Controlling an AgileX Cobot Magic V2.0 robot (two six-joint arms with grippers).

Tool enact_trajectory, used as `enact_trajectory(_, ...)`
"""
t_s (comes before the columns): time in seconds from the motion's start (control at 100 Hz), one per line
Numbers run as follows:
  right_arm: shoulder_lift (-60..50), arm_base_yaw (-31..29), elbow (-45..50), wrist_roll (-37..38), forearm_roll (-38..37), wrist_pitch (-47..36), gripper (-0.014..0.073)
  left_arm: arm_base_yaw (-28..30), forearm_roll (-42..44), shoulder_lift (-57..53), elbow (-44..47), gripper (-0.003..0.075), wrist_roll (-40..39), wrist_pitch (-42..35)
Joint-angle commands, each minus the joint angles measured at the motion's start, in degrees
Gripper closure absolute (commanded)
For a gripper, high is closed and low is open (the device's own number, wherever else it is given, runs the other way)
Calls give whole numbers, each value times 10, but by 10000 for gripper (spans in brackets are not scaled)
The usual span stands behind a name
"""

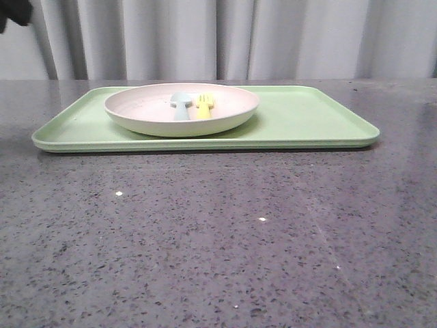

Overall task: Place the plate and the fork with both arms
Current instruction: 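Withdraw the left gripper and bring the right gripper above the plate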

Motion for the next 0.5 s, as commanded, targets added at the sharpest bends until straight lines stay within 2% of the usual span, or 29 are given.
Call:
enact_trajectory(0.0, 37, 21, -56, -6, -3, -21, 86, 16, 7, -68, 21, 491, -3, -33)
enact_trajectory(0.26, 181, 100, -177, -6, -3, 6, 86, 74, 39, -227, 117, 491, -3, 4)
enact_trajectory(0.49, 302, 161, -297, -6, -3, 35, 86, 106, 57, -314, 149, 491, -3, 27)
